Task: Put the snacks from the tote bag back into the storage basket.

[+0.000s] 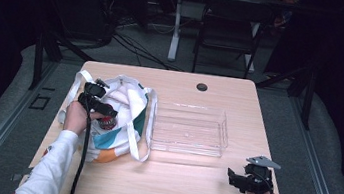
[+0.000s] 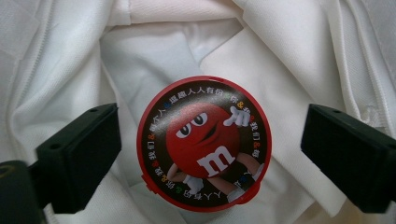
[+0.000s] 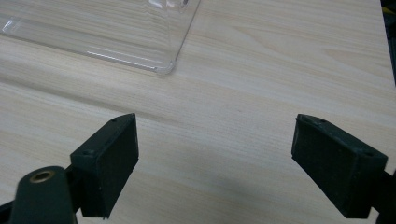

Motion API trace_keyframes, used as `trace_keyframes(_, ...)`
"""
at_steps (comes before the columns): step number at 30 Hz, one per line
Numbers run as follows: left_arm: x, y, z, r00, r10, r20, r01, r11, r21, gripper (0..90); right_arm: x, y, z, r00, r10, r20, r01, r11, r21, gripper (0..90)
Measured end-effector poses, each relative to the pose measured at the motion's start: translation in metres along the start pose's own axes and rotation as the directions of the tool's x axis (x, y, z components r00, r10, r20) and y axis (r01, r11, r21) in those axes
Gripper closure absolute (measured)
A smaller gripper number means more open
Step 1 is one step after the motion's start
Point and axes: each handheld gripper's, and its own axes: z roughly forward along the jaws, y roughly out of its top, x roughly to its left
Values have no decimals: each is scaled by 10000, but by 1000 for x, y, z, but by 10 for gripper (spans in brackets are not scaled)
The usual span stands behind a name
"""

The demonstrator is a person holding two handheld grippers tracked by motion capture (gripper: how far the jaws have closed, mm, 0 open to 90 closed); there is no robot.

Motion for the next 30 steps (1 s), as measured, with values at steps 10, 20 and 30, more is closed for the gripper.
trace_keyframes(10,0,-2,4,9999,-5,-125,8,9997,232,149,0,0,0,10000,-18,3,18,10000,-4,142)
trace_keyframes(20,-2,-1,9,9994,174,-288,-161,9988,455,202,0,0,0,10000,-30,21,30,10000,9,142)
trace_keyframes(30,-3,-3,10,9989,208,-426,-188,9987,479,253,0,0,-1,10000,-19,0,19,10000,21,142)
